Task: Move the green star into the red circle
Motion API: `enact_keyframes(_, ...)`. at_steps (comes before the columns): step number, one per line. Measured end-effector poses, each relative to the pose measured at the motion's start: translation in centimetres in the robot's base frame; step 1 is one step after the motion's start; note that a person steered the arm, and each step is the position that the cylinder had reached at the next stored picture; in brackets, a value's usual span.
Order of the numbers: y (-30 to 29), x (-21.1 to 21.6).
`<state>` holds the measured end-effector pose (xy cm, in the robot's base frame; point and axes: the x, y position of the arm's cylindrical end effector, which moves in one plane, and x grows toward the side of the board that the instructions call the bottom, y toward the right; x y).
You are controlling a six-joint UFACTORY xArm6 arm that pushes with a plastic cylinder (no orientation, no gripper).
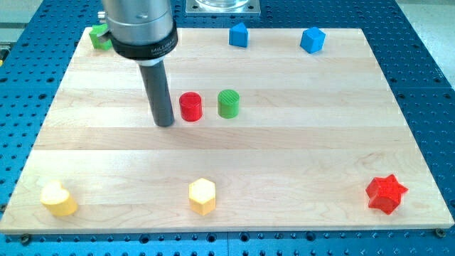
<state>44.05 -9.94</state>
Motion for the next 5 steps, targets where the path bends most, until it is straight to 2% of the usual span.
enact_keyframes(1,2.8,0.0)
enact_keyframes(2,1.2,1.1)
enact_keyframes(3,-12.4,-0.1)
enact_keyframes(4,-20.4,-6.9)
enact_keyframes(5,-19.8,-13.0)
